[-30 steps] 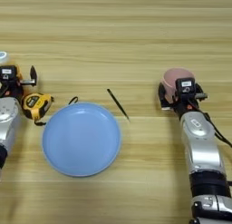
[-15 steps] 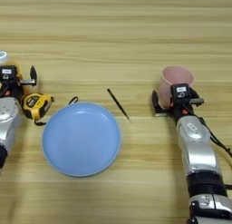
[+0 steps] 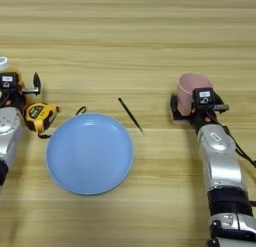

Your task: Move the objects on the table

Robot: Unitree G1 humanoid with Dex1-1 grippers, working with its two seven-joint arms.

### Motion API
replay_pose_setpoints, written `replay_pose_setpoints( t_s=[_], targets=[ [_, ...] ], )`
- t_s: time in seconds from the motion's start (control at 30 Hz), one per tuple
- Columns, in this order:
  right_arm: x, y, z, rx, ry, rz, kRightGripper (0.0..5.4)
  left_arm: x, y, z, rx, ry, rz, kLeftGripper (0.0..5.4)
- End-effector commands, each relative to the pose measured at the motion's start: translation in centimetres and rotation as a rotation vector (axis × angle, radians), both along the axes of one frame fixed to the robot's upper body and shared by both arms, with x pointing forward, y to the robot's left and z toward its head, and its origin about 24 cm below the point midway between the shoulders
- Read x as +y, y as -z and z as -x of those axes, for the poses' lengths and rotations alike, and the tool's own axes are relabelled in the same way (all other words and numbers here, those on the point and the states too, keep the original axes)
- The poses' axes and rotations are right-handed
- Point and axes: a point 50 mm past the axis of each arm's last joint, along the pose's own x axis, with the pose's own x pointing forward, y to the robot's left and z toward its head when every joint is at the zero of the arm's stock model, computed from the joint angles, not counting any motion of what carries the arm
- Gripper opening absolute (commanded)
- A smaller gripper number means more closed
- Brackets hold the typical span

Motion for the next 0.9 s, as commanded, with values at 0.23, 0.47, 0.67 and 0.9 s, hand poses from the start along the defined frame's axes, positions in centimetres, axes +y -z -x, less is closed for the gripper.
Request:
replay_pose_setpoints(
  t_s=[0.23,0.47,0.67,0.9],
  targets=[
    [-0.4,-0.6,2.5,0.06,-0.014,-0.003,5.37,-0.3,0.0,-0.1,0.008,0.002,-0.006,5.4],
    [0.0,-0.8,4.8,0.161,-0.062,-0.034,5.37,-0.3,0.0,-0.1,0.008,0.001,-0.007,5.4],
    [1.7,-0.6,6.2,0.318,-0.23,-0.092,5.37,-0.3,0.0,-0.2,0.009,0.0,-0.007,5.4],
    [4.0,0.0,8.2,0.496,-0.434,-0.218,5.37,-0.3,0.0,-0.2,0.011,0.0,-0.008,5.4]
  ],
)
